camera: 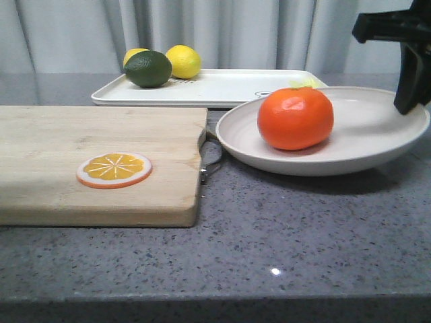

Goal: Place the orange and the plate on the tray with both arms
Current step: 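Grip the plate rim with the right gripper, then lift the plate with the tangerine and lower it onto the white tray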

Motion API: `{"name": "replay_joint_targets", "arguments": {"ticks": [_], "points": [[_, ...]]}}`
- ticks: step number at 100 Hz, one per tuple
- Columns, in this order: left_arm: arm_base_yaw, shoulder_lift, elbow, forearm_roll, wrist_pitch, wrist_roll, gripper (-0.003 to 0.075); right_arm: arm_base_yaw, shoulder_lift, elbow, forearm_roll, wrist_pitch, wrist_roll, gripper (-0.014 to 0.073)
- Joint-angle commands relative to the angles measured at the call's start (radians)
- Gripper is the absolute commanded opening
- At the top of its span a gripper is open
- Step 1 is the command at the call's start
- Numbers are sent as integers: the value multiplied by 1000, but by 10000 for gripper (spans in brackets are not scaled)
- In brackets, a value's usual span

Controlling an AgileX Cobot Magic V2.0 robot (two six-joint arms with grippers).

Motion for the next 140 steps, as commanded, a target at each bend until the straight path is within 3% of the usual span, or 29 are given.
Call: {"name": "replay_joint_targets", "arguments": {"ticks": [1, 44, 110, 140], "points": [[1, -5, -27, -5, -66, -8, -14, -8, -43, -70, 25, -30, -25, -67], [1, -5, -27, -5, -66, -8, -14, -8, 148, -392, 184, -10, -99, -67], [1, -5, -27, -5, -66, -8, -14, -34, 690, -1144, 316, 122, -98, -67], [1, -5, -27, -5, -66, -8, -14, -110, 748, -1226, 392, 122, -98, -67]]}}
